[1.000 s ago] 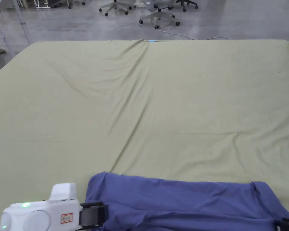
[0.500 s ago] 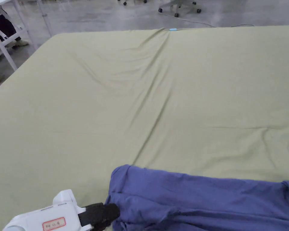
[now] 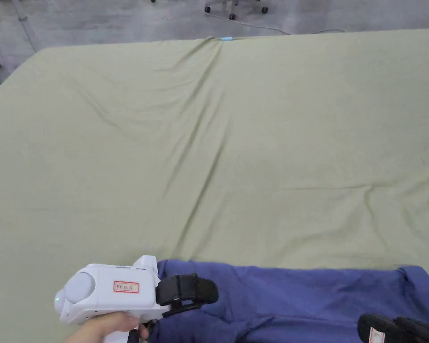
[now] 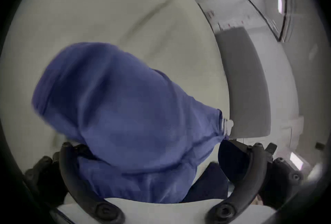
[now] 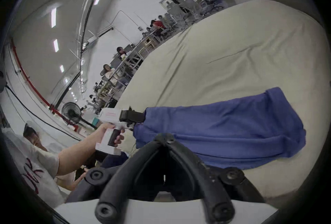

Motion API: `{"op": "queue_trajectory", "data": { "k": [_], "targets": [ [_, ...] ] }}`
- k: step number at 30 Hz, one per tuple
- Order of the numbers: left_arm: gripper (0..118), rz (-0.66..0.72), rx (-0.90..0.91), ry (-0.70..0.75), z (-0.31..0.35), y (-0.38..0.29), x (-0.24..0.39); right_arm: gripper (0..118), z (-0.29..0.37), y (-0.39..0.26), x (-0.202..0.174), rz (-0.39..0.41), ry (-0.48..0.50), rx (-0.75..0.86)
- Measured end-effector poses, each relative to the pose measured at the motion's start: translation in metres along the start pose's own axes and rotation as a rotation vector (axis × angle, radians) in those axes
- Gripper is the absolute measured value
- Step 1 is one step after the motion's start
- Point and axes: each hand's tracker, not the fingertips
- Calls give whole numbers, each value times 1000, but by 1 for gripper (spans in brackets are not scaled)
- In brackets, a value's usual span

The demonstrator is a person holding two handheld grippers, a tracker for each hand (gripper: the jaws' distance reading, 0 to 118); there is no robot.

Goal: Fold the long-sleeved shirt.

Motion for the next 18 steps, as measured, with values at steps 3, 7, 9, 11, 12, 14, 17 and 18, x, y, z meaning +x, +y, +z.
{"op": "queue_trajectory", "data": {
  "k": [3,7,9,11,12,14,17,18],
  "targets": [
    [83,-15,-13,-11,-5,-3,9,3,-9,-3,-1,-15,5,-12],
    [26,63,34,-26,-4,-12,9,3,-15,-4,-7,-16,-16,-31],
    [26,57,65,-23,15,-18,8,3,-13,-3,-12,-8,-20,-34],
    [26,74,84,-31,40,-20,2,3,-10,-1,-19,4,-22,-33],
    [26,75,91,-32,56,-20,0,3,-8,-1,-24,13,-17,-32],
    [26,55,107,-26,87,-20,0,3,-8,2,-32,30,-8,-31],
    [26,5,133,2,133,-15,-1,3,-7,0,-46,52,9,-32],
    [26,-18,151,40,150,-14,-1,3,-11,3,-41,60,11,-34]
  ]
}}
